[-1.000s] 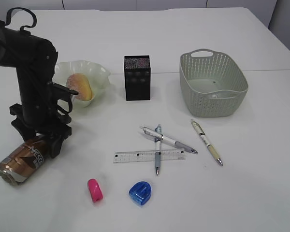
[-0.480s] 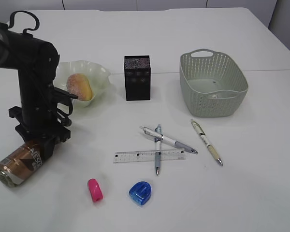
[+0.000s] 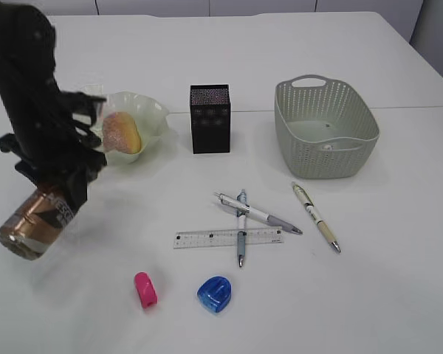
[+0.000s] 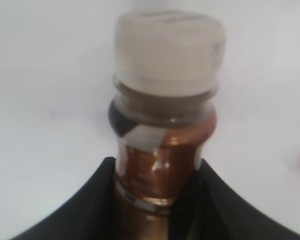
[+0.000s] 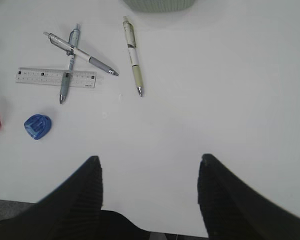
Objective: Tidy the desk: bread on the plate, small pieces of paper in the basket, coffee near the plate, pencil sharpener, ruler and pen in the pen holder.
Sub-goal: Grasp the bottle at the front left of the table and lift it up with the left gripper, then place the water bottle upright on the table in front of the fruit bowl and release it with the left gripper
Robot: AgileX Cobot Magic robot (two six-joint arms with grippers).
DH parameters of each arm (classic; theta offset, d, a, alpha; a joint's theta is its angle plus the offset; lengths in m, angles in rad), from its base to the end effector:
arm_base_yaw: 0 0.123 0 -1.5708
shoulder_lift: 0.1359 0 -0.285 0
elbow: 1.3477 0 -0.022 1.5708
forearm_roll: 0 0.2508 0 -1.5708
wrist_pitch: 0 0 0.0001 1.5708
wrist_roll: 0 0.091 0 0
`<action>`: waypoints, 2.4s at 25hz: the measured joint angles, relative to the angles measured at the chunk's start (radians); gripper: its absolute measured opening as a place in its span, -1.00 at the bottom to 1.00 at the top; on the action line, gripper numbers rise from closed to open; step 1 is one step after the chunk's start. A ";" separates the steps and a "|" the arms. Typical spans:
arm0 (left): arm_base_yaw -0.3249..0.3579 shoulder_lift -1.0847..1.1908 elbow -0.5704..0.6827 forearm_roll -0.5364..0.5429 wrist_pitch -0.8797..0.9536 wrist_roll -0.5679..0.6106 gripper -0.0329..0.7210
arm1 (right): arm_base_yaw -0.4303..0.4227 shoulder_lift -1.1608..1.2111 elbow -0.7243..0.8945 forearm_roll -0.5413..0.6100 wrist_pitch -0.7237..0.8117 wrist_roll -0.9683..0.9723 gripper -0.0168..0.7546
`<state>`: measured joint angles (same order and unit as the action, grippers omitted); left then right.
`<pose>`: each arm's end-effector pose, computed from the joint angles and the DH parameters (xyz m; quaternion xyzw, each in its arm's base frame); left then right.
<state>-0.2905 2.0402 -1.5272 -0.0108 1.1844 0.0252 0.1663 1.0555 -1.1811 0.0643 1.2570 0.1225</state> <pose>0.3791 -0.1143 0.1829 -0.1551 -0.9877 0.0023 0.0202 0.1771 0.0354 0.3837 -0.0195 0.9648 0.0692 0.2528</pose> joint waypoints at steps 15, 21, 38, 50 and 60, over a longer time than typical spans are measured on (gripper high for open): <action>0.042 -0.666 0.504 -0.042 -0.715 -0.010 -0.14 | 0.000 -0.052 0.000 -0.023 0.000 0.000 0.27; 0.042 -0.757 0.960 -0.079 -1.517 -0.014 -0.14 | 0.000 -0.101 0.000 -0.052 0.000 0.000 0.26; 0.042 -0.183 1.035 -0.092 -2.269 -0.016 -0.14 | 0.000 -0.234 0.006 -0.099 0.006 0.007 0.26; 0.042 -0.048 0.927 -0.088 -2.283 -0.017 -0.14 | 0.000 -0.234 0.006 -0.116 0.007 0.010 0.26; 0.042 -0.023 0.927 -0.085 -2.285 -0.025 -0.13 | 0.000 -0.234 0.006 -0.141 0.007 0.010 0.26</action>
<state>-0.2486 2.0169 -0.6002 -0.0953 -1.1003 0.0000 0.1663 0.8215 -1.1749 -0.0770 1.2636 0.1321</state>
